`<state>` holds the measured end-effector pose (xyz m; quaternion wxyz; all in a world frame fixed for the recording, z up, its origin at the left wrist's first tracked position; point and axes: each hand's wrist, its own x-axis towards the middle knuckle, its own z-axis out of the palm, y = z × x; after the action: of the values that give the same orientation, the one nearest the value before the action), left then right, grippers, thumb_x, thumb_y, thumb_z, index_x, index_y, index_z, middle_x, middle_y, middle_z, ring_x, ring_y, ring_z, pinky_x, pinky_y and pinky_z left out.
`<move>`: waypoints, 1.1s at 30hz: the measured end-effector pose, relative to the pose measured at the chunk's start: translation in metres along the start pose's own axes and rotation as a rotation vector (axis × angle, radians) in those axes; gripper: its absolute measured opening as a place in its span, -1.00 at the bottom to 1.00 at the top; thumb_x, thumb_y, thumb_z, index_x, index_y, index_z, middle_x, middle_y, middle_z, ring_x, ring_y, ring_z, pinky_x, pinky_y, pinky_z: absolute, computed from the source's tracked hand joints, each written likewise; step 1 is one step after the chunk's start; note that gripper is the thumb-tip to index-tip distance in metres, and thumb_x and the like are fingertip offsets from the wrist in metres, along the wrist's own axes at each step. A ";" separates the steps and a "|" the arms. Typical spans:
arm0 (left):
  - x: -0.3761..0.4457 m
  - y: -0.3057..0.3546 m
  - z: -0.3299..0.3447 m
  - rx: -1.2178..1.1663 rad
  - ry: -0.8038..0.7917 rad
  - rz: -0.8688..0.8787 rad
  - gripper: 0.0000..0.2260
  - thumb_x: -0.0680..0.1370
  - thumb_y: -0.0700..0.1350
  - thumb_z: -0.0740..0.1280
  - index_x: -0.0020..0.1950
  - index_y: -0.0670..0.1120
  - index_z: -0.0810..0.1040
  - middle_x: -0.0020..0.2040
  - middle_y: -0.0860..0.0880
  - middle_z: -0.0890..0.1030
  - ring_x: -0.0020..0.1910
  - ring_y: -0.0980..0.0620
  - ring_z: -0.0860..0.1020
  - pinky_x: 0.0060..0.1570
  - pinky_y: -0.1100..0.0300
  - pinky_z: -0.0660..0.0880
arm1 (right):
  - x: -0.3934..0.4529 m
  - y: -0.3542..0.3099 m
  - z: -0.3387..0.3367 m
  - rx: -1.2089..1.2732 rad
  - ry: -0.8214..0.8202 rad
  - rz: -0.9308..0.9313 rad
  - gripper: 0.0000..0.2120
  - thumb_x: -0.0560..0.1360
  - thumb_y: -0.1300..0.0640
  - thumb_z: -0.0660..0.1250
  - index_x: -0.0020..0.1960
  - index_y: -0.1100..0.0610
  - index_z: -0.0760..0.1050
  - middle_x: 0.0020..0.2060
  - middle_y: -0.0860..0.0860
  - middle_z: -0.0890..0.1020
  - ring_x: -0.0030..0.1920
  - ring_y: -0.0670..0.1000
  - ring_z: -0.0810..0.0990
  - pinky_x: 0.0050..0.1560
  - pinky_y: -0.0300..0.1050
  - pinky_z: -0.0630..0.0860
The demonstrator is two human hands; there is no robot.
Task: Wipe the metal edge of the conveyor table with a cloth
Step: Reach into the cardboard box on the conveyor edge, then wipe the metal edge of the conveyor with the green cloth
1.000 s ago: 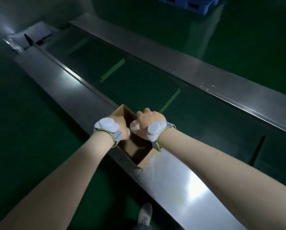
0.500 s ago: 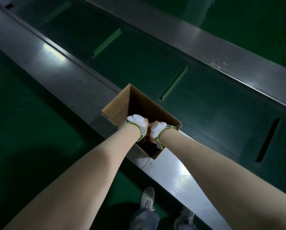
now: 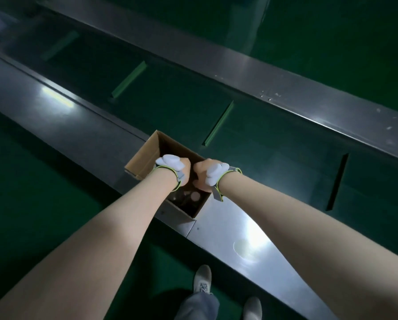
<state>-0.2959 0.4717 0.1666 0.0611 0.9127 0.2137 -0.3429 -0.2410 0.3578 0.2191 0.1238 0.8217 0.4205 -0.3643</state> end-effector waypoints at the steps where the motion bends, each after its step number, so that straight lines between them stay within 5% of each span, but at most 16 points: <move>1: -0.006 0.008 -0.010 -0.013 0.021 0.018 -0.78 0.67 -0.14 0.28 0.22 -0.16 0.66 0.00 -0.07 0.61 -0.08 -0.09 0.55 -0.05 0.12 0.46 | -0.009 0.008 -0.008 0.029 0.050 -0.014 -0.66 0.67 0.10 0.33 0.43 0.10 0.54 0.32 0.10 0.64 0.30 0.23 0.63 0.18 0.05 0.62; 6: -0.032 0.075 -0.052 -0.038 0.300 0.085 -0.88 0.58 -0.06 0.30 -0.01 -0.03 0.62 0.00 -0.11 0.71 -0.13 -0.21 0.66 -0.17 0.05 0.53 | -0.080 0.067 -0.015 0.164 0.330 0.027 -0.73 0.67 0.09 0.27 0.34 0.10 0.53 0.26 0.12 0.62 0.28 0.24 0.62 0.18 0.05 0.62; 13: -0.069 0.251 -0.028 -0.161 0.535 0.310 -0.77 0.63 -0.10 0.24 0.28 0.03 0.48 0.14 -0.10 0.62 -0.01 -0.28 0.65 -0.24 0.00 0.43 | -0.175 0.203 0.078 0.337 0.625 0.195 -0.62 0.70 -0.03 0.24 0.46 0.10 0.42 0.28 0.16 0.56 0.30 0.27 0.55 0.14 0.07 0.48; 21: -0.118 0.489 0.062 -0.248 0.499 0.545 -0.59 0.67 -0.16 0.27 0.53 -0.05 0.43 0.45 -0.15 0.47 0.28 -0.27 0.57 0.10 -0.15 0.58 | -0.293 0.354 0.256 0.500 0.706 0.507 -0.49 0.70 -0.06 0.22 0.58 0.11 0.32 0.34 0.16 0.53 0.28 0.27 0.54 0.17 0.12 0.52; 33: -0.166 0.726 0.185 -0.136 0.289 0.861 -0.52 0.70 -0.03 0.30 0.60 -0.13 0.37 0.50 -0.17 0.41 0.38 -0.26 0.51 0.28 -0.14 0.52 | -0.415 0.502 0.471 0.698 0.666 0.856 -0.38 0.70 -0.19 0.21 0.65 0.11 0.26 0.42 0.16 0.48 0.36 0.26 0.48 0.33 0.11 0.47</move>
<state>-0.2044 -0.2880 0.1093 0.2273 0.9507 -0.1569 -0.1406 -0.2399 -0.4400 0.1276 -0.1535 0.9778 -0.0719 -0.1233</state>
